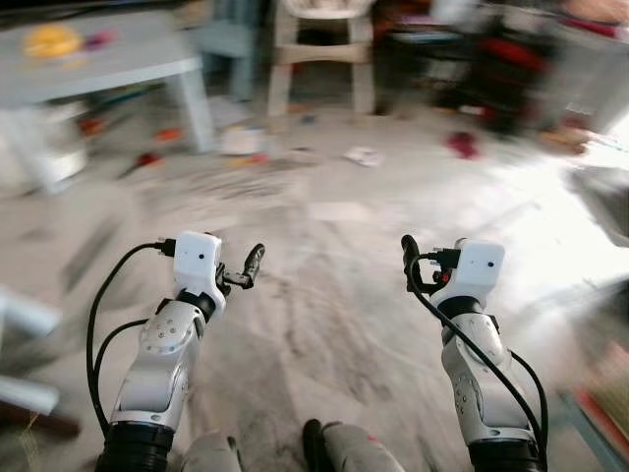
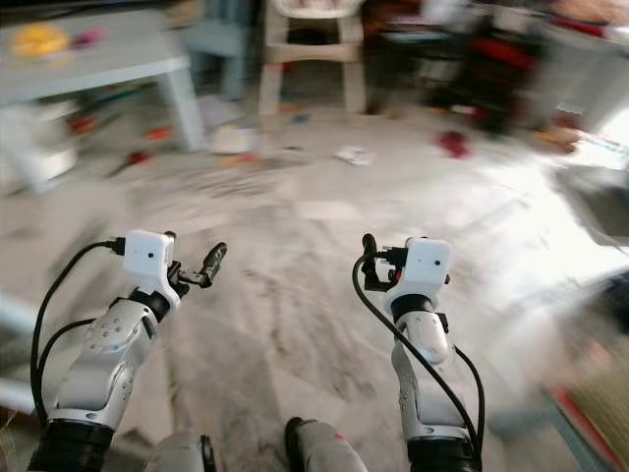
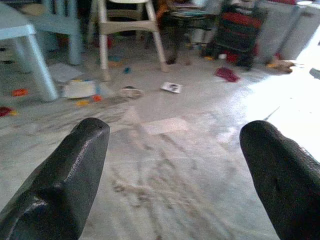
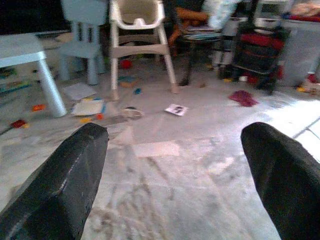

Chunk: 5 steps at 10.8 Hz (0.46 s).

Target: Move the pillow to the sofa

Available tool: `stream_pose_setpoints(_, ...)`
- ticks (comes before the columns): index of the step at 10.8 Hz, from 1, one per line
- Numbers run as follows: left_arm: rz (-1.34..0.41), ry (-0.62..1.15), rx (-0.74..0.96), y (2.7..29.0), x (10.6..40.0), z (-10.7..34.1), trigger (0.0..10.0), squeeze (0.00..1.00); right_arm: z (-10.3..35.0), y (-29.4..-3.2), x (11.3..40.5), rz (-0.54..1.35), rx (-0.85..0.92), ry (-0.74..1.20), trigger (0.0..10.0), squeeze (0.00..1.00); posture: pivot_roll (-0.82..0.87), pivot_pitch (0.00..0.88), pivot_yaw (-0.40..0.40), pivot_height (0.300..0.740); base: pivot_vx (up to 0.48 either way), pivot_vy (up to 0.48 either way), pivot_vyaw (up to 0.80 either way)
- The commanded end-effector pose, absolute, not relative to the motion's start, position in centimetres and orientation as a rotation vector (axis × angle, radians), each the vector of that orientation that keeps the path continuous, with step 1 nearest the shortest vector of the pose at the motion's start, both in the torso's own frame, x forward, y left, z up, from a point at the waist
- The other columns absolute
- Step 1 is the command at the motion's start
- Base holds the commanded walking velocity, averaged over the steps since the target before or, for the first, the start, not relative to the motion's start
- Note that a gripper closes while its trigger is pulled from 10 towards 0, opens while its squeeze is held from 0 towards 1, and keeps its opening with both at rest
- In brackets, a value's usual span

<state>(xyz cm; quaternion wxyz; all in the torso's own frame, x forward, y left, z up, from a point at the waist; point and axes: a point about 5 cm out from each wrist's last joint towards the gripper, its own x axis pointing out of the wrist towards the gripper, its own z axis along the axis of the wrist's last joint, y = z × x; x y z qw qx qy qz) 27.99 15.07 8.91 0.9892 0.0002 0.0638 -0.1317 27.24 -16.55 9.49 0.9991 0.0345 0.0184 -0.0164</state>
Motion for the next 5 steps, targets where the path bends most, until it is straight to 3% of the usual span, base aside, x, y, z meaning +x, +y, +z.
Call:
stream_pose_setpoints(1,-0.28,0.124,-0.004,14.9,27.9,9.1,10.0,0.0,9.4,-16.8,27.2,-0.036,0.06,0.038,10.0,0.0,0.05,0.015,-0.064,0.74,0.0,-0.247,-0.77)
stream_pose_setpoints(3,-0.269,0.123,-0.032,15.0,28.4,9.2,10.0,0.0,10.0,-16.9,28.0,-0.025,0.044,0.01,10.0,0.0,0.03,0.032,-0.06,0.74,0.0,0.0,0.0)
stream_pose_setpoints(5,-0.274,0.116,-0.041,14.9,28.7,9.5,10.0,0.0,10.6,-17.1,28.7,-0.028,0.036,-0.005,10.0,0.0,0.03,0.038,-0.065,0.74,0.0,-0.337,0.0)
